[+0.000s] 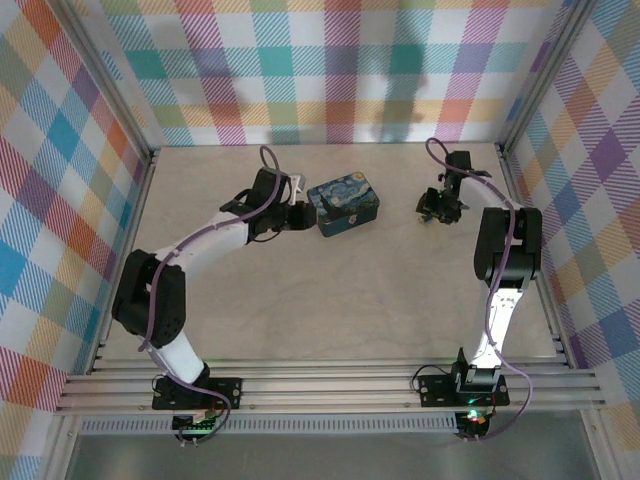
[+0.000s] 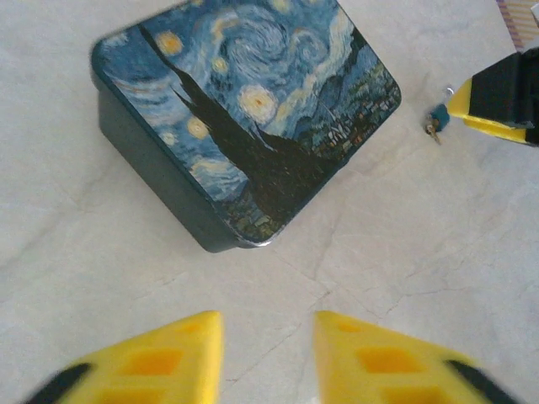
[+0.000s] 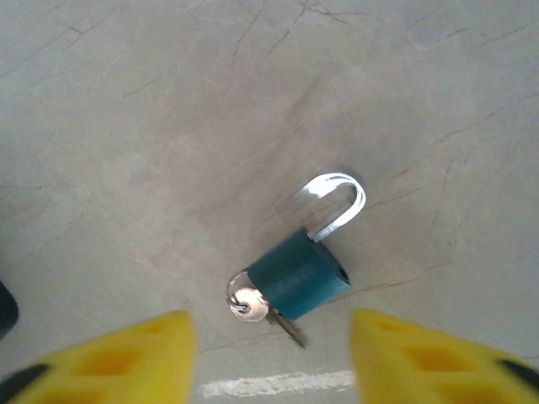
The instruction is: Unlock the padlock with the key
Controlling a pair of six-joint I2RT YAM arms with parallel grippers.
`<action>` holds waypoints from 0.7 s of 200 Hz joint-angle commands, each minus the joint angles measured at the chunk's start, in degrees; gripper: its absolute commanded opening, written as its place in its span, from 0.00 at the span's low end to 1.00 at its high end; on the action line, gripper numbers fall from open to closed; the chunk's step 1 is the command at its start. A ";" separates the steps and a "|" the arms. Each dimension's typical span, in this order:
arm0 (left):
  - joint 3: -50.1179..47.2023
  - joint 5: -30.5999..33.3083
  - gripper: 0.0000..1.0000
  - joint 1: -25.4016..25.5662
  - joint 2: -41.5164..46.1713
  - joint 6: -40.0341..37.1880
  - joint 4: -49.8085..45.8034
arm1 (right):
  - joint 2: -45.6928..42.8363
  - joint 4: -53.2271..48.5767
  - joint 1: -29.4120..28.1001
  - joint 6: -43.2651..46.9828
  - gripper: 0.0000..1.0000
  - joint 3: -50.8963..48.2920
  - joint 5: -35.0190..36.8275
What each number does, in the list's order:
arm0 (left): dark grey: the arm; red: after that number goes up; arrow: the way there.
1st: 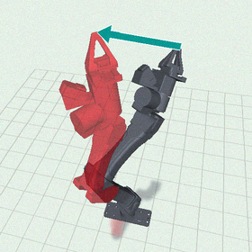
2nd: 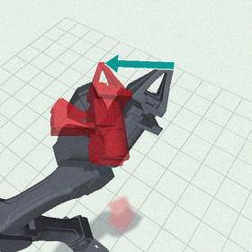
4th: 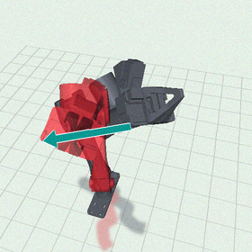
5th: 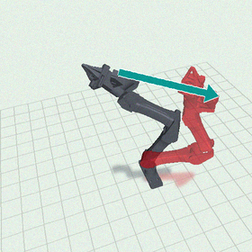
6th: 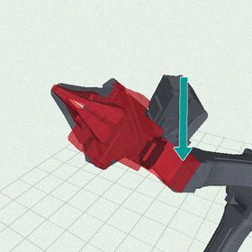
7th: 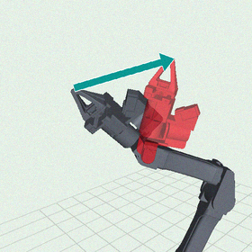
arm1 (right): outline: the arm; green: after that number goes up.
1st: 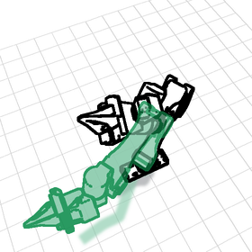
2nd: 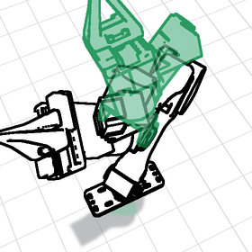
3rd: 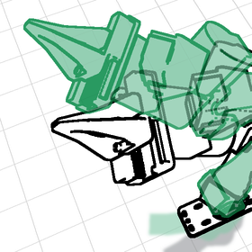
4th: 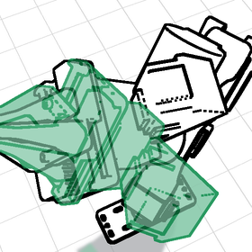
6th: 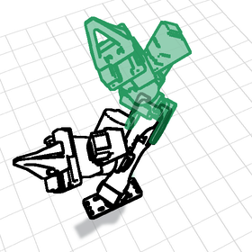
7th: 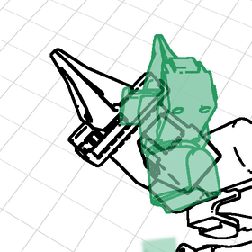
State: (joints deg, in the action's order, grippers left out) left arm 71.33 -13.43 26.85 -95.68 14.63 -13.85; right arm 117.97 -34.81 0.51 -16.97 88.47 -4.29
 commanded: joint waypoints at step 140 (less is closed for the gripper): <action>-36.45 27.33 1.00 -10.93 35.29 -19.78 28.63 | -48.97 37.16 -0.31 6.81 1.00 -49.36 8.64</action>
State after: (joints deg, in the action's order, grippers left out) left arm 43.81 10.37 16.19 -66.39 1.50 1.74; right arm 74.91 -12.58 0.40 -12.56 50.78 0.95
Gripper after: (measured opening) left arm 0.999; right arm 0.996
